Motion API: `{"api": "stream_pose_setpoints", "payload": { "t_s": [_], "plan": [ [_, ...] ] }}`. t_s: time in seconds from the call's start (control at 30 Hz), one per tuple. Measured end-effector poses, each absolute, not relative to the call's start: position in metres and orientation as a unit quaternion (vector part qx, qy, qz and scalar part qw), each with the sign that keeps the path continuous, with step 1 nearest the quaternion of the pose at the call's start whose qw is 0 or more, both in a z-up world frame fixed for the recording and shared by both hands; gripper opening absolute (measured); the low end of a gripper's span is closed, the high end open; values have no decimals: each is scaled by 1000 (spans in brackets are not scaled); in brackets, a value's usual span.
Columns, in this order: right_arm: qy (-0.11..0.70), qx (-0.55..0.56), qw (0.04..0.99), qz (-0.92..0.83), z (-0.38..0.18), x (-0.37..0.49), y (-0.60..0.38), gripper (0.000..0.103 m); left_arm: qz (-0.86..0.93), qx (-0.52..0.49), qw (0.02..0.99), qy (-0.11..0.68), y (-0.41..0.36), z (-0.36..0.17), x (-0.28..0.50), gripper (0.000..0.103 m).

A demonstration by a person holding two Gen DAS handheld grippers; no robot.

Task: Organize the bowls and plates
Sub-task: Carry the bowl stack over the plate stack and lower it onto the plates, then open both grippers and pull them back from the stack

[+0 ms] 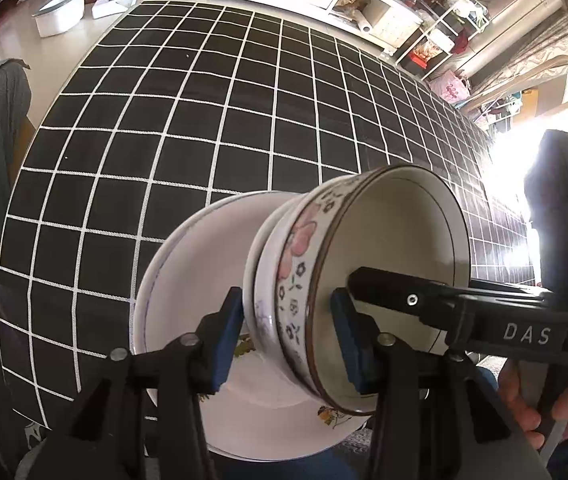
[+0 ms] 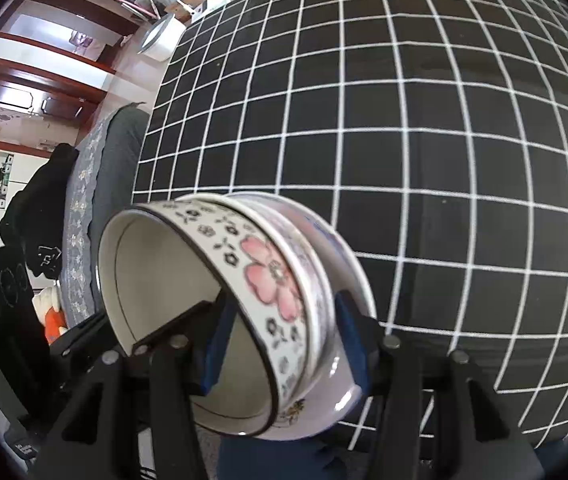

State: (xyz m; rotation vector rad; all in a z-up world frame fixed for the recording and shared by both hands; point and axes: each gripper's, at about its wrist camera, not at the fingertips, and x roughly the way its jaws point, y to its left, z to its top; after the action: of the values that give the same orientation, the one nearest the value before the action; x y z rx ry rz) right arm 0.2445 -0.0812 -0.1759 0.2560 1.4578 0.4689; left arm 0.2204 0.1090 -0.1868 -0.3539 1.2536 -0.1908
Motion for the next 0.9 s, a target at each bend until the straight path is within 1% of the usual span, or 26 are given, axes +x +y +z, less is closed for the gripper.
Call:
{"api": "stream_pose_setpoints", "payload": {
  "t_s": [0.07, 0.2, 0.27, 0.33, 0.47, 0.67, 0.9],
  "plan": [
    [652, 110, 720, 211, -173, 242, -83, 56, -85, -156, 798, 576, 110, -184, 217, 46],
    [636, 91, 736, 214, -168, 235, -86, 56, -48, -136, 819, 555, 113, -172, 210, 46],
    [625, 90, 745, 215, -165, 232, -89, 57, -46, -135, 828, 542, 116, -163, 206, 49],
    [614, 82, 756, 211, -159, 227, -92, 57, -40, -126, 837, 532, 117, -152, 201, 49],
    [600, 105, 766, 206, -147, 215, -101, 57, -2, -103, 866, 490, 113, -126, 179, 49],
    [539, 96, 811, 209, -108, 177, -120, 56, 12, -99, 889, 447, 93, -92, 140, 49],
    [435, 72, 876, 196, -50, 115, -147, 57, 17, -60, 925, 376, 52, -51, 88, 49]
  ]
}}
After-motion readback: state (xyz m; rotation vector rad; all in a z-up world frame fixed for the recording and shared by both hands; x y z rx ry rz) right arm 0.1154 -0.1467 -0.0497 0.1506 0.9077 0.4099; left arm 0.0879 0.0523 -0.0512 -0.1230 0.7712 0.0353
